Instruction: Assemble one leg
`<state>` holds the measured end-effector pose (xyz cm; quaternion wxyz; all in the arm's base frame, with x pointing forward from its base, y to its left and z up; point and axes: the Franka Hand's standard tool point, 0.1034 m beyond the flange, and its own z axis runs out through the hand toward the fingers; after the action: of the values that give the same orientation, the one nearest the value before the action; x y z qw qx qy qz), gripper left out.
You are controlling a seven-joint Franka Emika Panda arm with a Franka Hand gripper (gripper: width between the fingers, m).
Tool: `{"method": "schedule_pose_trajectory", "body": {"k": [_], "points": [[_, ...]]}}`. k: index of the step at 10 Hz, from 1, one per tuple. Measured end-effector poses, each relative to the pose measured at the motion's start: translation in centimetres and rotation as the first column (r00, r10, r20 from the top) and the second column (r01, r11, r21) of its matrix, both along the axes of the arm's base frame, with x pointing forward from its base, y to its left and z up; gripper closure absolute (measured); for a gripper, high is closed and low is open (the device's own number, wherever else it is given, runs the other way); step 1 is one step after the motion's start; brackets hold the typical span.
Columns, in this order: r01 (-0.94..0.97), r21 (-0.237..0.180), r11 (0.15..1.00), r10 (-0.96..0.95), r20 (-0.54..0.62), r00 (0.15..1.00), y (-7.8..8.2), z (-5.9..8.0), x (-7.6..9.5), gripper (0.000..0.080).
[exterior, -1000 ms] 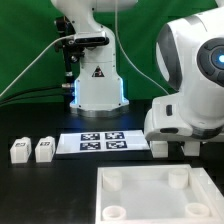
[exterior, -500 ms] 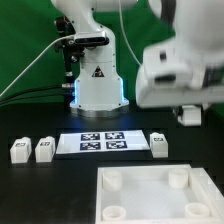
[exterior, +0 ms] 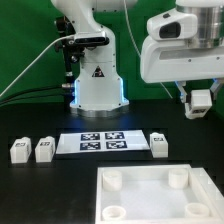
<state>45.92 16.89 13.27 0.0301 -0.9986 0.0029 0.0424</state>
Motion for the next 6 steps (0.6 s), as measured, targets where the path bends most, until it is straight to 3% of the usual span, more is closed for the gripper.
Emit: {"method": "schedule_pose_trajectory", "body": {"k": [2, 4, 6], "points": [[-0.029, 0.033, 0.999, 0.022, 0.211, 0.977, -0.3, 2.2, 5.0, 0.0509], [-0.039, 0.077, 0.996, 0.002, 0.430, 0.903, -0.3, 4.4, 8.9, 0.0509], [-0.048, 0.141, 0.989, -0.046, 0.599, 0.799, 1.2, 5.7, 9.6, 0.0509]]}}
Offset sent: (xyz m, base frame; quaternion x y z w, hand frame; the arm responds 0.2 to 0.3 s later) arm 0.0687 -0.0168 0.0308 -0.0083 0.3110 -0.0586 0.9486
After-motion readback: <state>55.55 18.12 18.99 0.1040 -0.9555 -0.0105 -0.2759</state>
